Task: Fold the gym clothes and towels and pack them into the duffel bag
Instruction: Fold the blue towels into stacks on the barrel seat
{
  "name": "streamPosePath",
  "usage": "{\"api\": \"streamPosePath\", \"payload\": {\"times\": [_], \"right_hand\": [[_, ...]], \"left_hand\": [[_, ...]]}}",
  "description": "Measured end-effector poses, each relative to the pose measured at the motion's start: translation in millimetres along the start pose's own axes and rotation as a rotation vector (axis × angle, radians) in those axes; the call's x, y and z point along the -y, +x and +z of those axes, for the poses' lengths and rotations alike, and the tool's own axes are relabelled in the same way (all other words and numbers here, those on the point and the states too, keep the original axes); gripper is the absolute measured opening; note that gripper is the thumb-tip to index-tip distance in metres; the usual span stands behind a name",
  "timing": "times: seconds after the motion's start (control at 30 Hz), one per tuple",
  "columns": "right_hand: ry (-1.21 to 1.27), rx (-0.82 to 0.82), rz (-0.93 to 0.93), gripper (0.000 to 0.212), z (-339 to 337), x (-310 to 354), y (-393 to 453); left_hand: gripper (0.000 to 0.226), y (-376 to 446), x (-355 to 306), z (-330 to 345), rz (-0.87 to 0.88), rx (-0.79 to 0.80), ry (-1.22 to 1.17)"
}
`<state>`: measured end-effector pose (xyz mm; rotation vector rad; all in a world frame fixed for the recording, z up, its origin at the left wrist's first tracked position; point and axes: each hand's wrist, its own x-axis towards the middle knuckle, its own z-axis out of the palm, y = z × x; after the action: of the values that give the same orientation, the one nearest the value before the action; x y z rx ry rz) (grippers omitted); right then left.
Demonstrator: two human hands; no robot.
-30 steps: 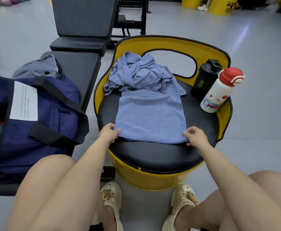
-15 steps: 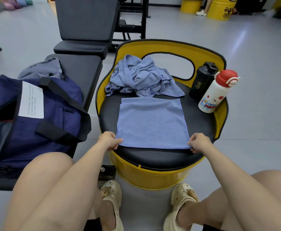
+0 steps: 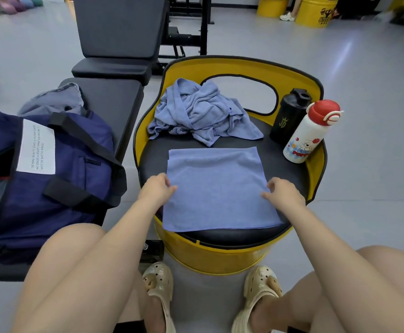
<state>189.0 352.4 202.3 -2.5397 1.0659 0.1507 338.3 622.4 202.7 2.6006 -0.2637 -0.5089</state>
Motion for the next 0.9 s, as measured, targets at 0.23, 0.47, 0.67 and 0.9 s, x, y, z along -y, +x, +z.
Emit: {"api": "streamPosePath", "payload": {"times": [0.23,0.47,0.67,0.9], "right_hand": [[0.289,-0.005,-0.018,0.022,-26.4,43.1,46.6],[0.414,-0.077,0.139,0.034,-17.7,48.9,103.2],[0.538,-0.061,0.175,0.021,-3.8,40.5,141.4],[0.634,0.137,0.166,0.009,-9.5,43.7,155.4]], "left_hand": [[0.016,40.8,-44.9,-29.4,-0.026,0.093,-0.264],[0.025,93.8,-33.2,-15.4,-0.198,-0.085,-0.33],[0.02,128.5,-27.2,-6.9,-0.253,-0.067,-0.426],[0.017,142.3,-25.8,-6.7,-0.199,0.052,-0.353]]}}
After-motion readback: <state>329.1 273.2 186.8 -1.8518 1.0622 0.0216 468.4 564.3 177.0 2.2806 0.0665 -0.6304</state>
